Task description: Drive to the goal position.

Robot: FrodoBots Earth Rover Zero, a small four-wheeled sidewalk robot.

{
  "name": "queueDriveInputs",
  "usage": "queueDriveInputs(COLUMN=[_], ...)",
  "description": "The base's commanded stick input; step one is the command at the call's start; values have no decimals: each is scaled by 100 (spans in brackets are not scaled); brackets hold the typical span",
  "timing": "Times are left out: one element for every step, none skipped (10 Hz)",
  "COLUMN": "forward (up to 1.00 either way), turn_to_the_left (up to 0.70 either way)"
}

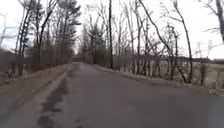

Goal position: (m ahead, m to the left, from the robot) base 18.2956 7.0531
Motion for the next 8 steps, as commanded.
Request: queueDriveInputs(forward=[85, 85, 85, 85, 85, 85, 85, 85], turn_to_the_left=[0, 0, 0, 0, 0, 0, 3, 13])
